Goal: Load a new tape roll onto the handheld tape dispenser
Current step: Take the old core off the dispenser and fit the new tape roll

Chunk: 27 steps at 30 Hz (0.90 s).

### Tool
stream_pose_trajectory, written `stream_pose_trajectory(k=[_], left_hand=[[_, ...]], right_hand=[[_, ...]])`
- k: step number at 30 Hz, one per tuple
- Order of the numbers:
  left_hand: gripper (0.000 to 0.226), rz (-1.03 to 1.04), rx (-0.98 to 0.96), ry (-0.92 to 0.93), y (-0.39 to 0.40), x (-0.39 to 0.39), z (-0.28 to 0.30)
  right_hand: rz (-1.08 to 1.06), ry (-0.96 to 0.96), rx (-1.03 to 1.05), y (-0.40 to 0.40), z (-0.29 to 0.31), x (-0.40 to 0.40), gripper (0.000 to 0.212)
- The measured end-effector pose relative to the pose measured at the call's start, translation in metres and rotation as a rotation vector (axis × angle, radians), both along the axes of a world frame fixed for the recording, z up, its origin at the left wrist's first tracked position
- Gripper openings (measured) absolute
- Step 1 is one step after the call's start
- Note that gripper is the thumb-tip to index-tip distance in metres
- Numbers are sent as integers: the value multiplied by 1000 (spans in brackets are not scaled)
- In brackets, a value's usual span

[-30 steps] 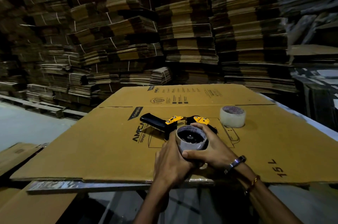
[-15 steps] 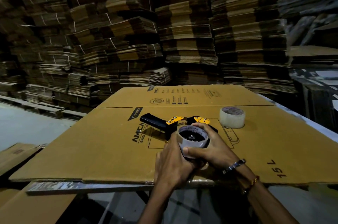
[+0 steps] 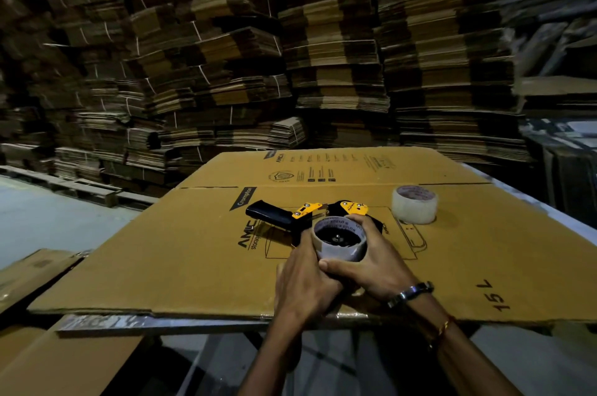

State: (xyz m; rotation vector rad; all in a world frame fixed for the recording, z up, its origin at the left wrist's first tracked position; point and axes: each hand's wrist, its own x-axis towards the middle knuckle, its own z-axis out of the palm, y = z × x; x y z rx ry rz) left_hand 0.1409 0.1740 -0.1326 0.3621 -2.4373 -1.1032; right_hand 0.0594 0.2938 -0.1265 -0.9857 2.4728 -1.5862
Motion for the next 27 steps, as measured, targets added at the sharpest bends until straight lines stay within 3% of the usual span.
stream_pose_trajectory(k=[5,8,18,27], left_hand=[[83,-34,8,18,-2,1,3],[76,-34,-15,3,-2,2,4],[69,-23,-30,-1,-3,-4,-1],[55,11,-46,-43,-3,-5,0]], right_hand=[[-1,57,21,3,2,0,94],[-19,59,15,3,3,0,97],[-20,-48,-78,0,1,-6,87],[-120,82,36,-3,2,7,124]])
